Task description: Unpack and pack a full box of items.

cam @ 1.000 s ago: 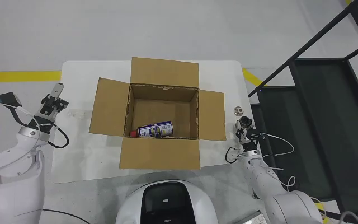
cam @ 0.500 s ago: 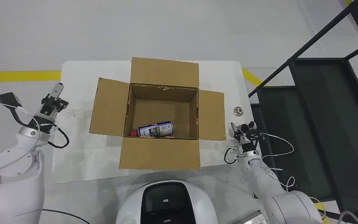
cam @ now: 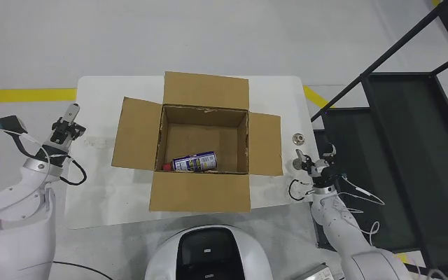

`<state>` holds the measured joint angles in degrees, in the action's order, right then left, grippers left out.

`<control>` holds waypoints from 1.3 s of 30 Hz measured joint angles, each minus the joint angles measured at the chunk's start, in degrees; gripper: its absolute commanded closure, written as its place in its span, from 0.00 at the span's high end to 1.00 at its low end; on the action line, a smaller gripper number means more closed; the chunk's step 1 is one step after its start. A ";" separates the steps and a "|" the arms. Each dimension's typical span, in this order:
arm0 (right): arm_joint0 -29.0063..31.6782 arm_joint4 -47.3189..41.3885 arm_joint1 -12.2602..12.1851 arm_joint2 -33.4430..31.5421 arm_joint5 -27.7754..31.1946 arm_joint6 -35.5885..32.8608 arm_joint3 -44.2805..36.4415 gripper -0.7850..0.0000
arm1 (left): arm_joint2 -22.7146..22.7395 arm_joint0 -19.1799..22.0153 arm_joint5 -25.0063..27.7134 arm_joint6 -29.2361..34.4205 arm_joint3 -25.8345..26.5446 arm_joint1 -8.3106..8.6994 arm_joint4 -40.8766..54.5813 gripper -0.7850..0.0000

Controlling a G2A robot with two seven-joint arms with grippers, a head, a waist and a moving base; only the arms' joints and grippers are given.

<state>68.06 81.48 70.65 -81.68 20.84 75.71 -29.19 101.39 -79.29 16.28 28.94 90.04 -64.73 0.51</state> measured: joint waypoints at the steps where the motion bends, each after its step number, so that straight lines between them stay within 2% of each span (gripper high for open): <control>1: 1.48 0.48 -0.35 -0.31 0.24 -0.83 -3.59 1.00 | 0.00 0.00 0.00 0.00 0.00 0.00 0.00 1.00; 3: 4.26 0.11 -0.78 -1.03 1.09 -3.14 -9.54 1.00 | 0.00 0.00 0.00 0.00 0.00 0.00 0.00 1.00; 10: 18.02 -4.97 -1.92 -5.76 0.34 -20.59 -37.04 1.00 | 0.00 0.00 0.00 0.00 0.00 0.00 0.00 1.00; 16: 25.06 -8.90 -2.23 -8.57 -0.38 -31.92 -53.09 1.00 | 0.00 0.00 0.00 0.00 0.00 0.00 0.00 1.00; 34: 25.33 -9.15 -2.24 -8.69 -0.39 -32.53 -53.97 1.00 | 0.00 0.00 0.00 0.00 0.00 0.00 0.00 1.00; 36: 25.21 -7.46 -2.47 -9.35 -1.71 -34.26 -55.32 1.00 | 0.00 0.00 0.00 0.00 0.00 0.00 0.00 1.00; 39: 25.80 -3.84 -3.02 -11.43 -1.54 -41.73 -62.45 1.00 | 0.00 0.00 0.00 0.00 0.00 0.00 0.00 1.00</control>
<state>93.86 77.64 67.64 -93.12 19.30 33.98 -91.65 101.39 -79.29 16.28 28.94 90.04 -64.73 0.51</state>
